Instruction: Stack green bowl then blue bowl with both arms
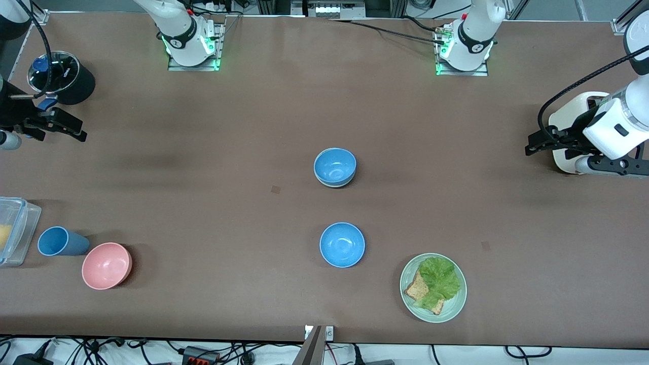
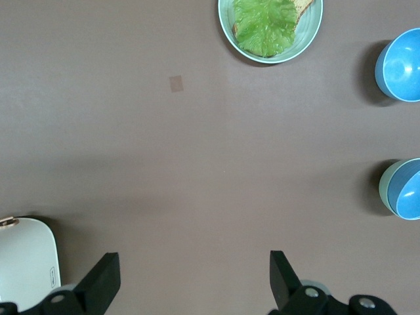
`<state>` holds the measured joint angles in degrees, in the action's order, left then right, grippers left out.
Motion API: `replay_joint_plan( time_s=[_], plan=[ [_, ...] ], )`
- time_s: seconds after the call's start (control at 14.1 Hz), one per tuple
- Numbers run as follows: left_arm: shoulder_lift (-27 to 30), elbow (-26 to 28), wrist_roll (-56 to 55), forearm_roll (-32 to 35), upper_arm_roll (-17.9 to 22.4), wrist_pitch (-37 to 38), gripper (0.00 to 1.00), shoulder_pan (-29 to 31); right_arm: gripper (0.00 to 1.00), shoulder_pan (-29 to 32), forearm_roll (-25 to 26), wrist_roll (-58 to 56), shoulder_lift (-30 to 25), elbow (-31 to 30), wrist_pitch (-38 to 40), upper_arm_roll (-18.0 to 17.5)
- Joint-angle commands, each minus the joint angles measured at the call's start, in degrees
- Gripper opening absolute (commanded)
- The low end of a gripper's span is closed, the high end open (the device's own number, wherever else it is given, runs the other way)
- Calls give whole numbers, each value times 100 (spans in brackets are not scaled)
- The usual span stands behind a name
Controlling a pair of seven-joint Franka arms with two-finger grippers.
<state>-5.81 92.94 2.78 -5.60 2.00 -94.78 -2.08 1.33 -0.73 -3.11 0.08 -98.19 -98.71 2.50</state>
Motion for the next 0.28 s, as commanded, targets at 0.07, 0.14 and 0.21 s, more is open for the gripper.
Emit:
replay_joint_plan(
  time_s=[0.07, 0.14, 0.21],
  plan=[
    [-104, -302, -41, -99, 38, 328, 100, -39, 100, 7, 55, -67, -184, -157, -35, -30],
    [-130, -320, -23, -99, 38, 337, 100, -39, 100, -1, 55, -67, -184, -157, -35, -30],
    [-139, -320, -14, -99, 38, 337, 100, -21, 100, 7, 55, -67, -184, -157, -35, -30]
  ],
)
